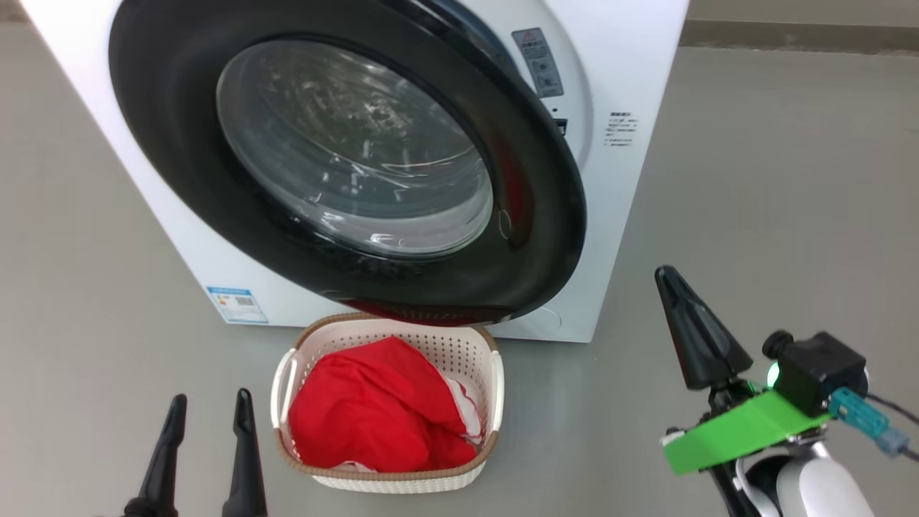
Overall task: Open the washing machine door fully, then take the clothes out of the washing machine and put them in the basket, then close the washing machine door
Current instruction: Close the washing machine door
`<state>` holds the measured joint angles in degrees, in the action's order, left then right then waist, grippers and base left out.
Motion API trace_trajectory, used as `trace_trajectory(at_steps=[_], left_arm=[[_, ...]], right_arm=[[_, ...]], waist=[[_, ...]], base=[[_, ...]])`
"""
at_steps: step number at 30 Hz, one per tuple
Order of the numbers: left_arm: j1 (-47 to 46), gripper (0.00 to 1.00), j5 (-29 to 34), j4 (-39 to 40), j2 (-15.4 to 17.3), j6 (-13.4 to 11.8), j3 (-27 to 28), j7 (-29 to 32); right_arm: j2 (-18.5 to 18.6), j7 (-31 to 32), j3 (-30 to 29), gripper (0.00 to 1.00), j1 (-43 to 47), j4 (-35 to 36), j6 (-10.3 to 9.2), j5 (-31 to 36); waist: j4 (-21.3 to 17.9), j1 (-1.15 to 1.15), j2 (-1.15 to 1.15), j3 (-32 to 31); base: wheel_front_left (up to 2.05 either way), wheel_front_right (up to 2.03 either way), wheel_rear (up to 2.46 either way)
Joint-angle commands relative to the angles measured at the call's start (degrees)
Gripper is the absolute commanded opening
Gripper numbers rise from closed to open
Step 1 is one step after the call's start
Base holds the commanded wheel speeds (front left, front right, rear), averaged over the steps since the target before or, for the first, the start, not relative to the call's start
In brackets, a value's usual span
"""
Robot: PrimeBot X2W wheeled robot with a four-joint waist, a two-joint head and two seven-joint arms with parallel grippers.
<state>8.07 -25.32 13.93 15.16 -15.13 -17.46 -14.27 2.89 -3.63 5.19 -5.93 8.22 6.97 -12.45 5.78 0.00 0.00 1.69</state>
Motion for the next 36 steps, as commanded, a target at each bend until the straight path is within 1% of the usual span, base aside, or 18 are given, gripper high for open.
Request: trace_trajectory(at_steps=[1, 5, 16, 28, 29, 36], left_arm=[[-2.85, 1.0, 0.62, 1.7, 0.37, -0.09, 1.72, -0.42], [-3.29, 0.96, 0.73, 1.85, 0.12, 0.16, 1.42, -0.47], [-5.12, 0.93, 0.65, 1.23, -0.62, 1.64, 0.26, -0.57], [-6.3, 0.89, 0.56, 0.21, -1.45, 3.34, 0.56, -0.68], [-6.41, 0.88, 0.59, 0.15, -1.56, 3.49, 0.59, -0.69], [-7.01, 0.86, 0.91, -0.28, -2.27, 4.43, 1.03, -0.71]], right_arm=[[0.62, -0.15, 1.76, 0.0, -3.22, 0.85, 0.52, 0.66], [1.85, -0.23, 2.2, 0.0, -6.7, -1.32, 0.52, -0.03], [6.56, -0.64, 5.1, 0.0, -17.31, -11.9, 0.52, -2.61], [9.99, -1.7, 10.13, 0.0, -25.59, -23.61, 0.52, -6.02], [10.35, -1.8, 10.52, 0.0, -26.25, -24.49, 0.52, -6.17], [11.6, -3.3, 11.95, 0.0, -29.72, -28.79, 0.52, -7.28]], waist=[[1.02, 0.0, 0.0, 0.79], [1.97, 0.0, 0.0, 1.47], [4.67, 0.0, 0.0, 3.43], [6.53, 0.0, 0.0, 5.23], [6.64, 0.0, 0.0, 5.48], [7.1, 0.0, 0.0, 6.67]], base=[[0.0, 0.0, 0.0], [0.0, 0.0, 0.0], [0.0, 0.0, 0.0], [0.0, 0.0, 0.0], [0.0, 0.0, 0.0], [0.0, 0.0, 0.0]])
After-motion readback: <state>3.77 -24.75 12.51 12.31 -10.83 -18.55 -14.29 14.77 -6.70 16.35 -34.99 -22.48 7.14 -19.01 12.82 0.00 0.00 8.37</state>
